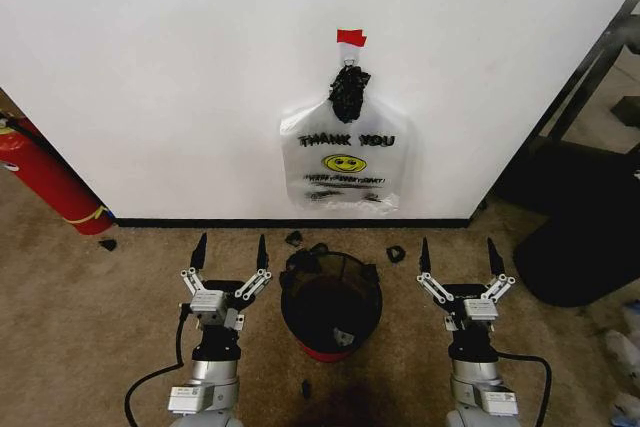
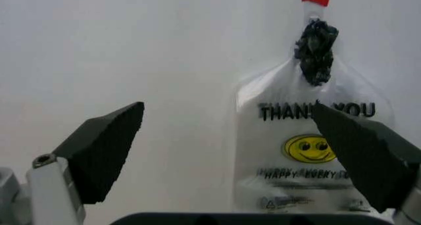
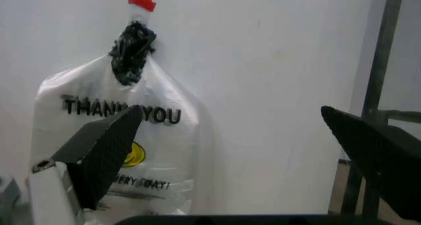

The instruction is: Pick up the garbage bag from the wall and place it over the trash bin.

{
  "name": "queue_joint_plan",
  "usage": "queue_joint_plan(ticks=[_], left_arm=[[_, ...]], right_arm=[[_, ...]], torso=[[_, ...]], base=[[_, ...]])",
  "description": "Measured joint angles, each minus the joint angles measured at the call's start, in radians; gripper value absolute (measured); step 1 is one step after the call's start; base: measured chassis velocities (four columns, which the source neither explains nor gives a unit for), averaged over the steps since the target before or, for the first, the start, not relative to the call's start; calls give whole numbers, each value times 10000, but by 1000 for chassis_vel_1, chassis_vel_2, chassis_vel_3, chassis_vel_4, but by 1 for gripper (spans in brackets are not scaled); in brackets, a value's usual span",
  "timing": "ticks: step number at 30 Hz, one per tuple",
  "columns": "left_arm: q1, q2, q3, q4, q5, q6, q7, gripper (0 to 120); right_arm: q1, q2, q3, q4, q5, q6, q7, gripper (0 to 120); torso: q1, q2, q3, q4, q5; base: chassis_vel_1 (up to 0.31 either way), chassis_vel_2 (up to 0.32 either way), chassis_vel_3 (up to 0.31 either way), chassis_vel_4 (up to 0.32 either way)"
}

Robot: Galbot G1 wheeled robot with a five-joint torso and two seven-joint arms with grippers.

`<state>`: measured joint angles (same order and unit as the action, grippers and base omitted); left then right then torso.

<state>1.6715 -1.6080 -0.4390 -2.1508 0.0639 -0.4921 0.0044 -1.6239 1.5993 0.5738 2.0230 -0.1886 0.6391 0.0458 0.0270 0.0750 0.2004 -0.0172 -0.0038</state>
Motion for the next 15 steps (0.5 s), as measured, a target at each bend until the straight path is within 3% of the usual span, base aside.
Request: queue_joint_plan(ticks=[15], left_arm=[[-23, 18, 1, 27, 21, -10, 0, 100]], right_arm=[[-11, -8, -23, 37, -166, 1, -128, 100]], torso=[[0, 0, 0, 0, 0]], base=[[0, 0, 0, 0]])
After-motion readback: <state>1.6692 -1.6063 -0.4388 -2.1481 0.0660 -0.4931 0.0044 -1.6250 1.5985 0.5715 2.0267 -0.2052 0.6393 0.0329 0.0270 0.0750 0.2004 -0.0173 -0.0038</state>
